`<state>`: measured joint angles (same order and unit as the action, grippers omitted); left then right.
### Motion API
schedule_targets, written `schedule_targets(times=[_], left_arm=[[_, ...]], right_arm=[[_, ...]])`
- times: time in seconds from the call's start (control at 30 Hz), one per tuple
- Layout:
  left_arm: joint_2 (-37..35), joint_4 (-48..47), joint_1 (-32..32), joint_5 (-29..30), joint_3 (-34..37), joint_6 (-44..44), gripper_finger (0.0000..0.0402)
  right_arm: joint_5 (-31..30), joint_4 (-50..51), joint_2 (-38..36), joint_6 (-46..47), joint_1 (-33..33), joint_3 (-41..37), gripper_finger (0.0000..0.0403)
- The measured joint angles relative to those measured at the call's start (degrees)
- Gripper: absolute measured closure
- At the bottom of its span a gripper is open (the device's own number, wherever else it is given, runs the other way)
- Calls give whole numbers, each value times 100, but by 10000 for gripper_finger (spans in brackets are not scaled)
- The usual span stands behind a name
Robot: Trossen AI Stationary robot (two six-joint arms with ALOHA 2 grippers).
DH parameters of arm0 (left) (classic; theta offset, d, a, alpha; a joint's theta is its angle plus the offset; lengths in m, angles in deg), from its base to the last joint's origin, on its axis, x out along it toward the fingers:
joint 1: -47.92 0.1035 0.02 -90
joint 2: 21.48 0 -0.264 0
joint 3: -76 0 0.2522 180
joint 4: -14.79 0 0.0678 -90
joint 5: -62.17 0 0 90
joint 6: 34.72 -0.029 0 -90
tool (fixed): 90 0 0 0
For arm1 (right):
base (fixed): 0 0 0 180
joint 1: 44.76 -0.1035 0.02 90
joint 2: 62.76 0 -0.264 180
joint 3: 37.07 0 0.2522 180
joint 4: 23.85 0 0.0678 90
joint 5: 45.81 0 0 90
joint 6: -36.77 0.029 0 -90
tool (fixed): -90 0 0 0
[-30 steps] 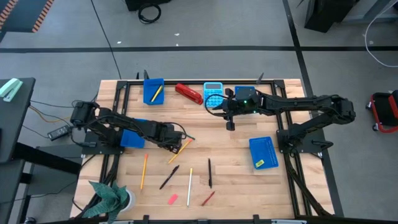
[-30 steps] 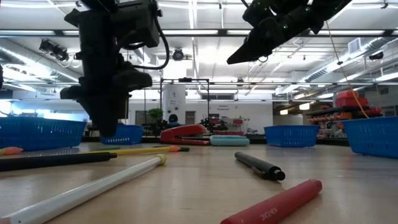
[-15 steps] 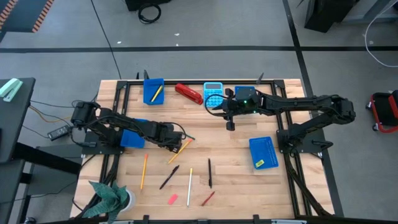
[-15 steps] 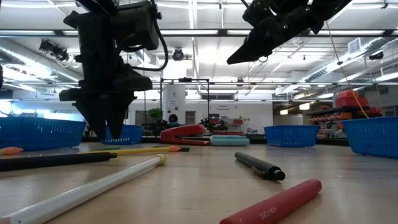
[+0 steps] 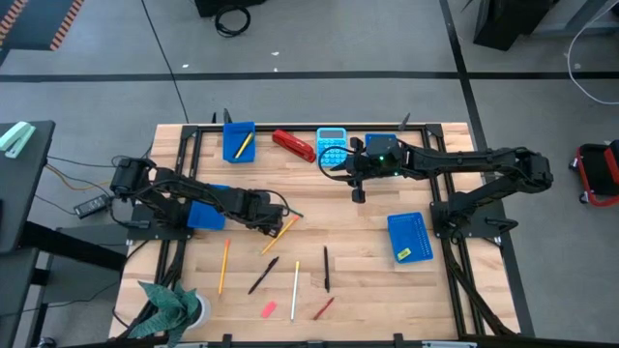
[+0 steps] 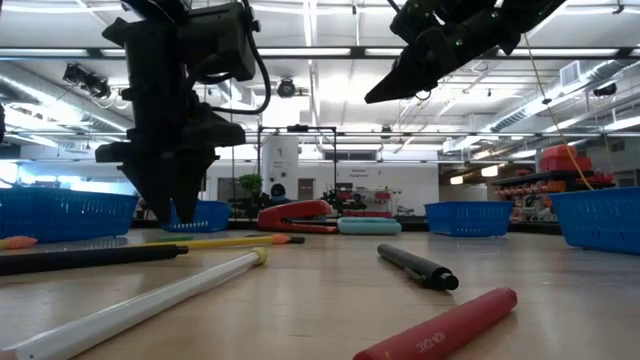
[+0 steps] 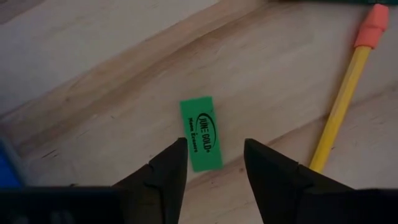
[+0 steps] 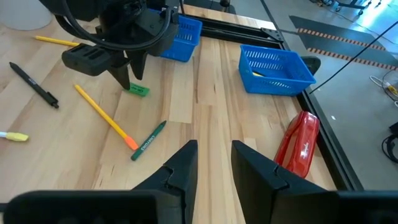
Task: Sort crayons/erasers/pens/pencils in bins
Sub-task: Put the green eraser into the bottom right bin
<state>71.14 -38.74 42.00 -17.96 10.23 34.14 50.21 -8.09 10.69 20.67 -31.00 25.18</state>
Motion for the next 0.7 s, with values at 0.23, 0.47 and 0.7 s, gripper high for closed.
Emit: schedule_targets(times=[0.23, 0.47, 0.7], left_arm=[[0, -4, 0, 0, 0, 0, 233], [139, -23, 2, 4, 0, -31, 233], [551, 89, 29, 15, -22, -65, 234]], right_arm=[[0, 1, 0, 0, 0, 0, 299], [0, 2, 0, 0, 0, 0, 299], [0, 1, 0, 0, 0, 0, 299]])
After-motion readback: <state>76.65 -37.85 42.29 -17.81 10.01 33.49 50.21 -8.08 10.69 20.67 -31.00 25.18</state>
